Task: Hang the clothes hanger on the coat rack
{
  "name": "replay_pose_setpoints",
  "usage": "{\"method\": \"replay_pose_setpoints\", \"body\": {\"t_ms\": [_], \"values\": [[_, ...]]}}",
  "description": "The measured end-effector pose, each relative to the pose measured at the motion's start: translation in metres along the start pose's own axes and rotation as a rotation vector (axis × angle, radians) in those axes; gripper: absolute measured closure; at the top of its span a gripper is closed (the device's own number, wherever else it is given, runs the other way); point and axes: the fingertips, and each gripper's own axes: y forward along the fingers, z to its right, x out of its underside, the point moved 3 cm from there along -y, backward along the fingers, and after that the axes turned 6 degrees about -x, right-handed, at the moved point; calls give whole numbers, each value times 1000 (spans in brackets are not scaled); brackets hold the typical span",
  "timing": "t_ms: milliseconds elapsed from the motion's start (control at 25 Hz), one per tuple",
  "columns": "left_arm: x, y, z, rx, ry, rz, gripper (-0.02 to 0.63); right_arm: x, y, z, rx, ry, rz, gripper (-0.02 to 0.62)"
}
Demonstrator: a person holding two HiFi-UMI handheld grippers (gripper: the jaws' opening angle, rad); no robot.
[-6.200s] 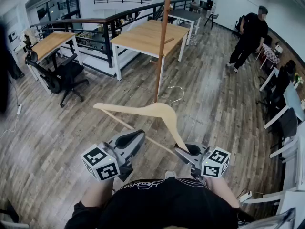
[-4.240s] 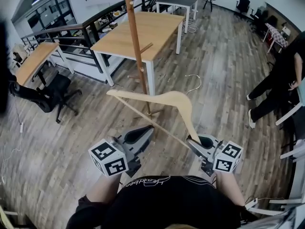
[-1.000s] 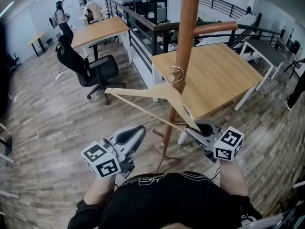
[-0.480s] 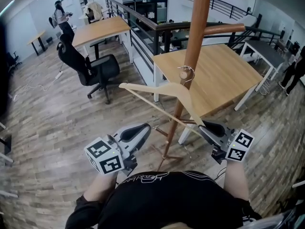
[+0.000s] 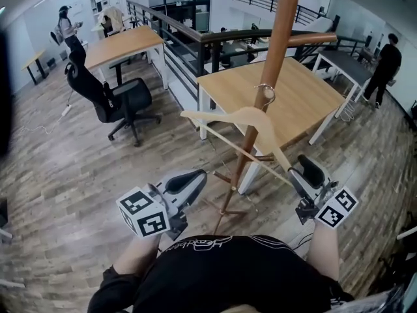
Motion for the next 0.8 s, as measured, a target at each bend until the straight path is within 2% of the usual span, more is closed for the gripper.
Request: {"method": "replay_pose_setpoints", "body": {"t_ms": [200,360,440,640,800], "values": [[9,-14,-9,66,-21,-29,589,-25,-39,-17,254,-73,169,351],[18,-21,-12,119,-55,-68,589,-37,-66,-53,390,-142,282,351],[23,-23,-13,140,-65,-83,589,-37,-72,-68,443,-175,305,352],[33,-29,3,217,-67,-94,589,-16,-73,-108,444,-168,234,353],[34,-35,27,239,-59,-93,589,16,-60,-138,328,-85,85,354]]}}
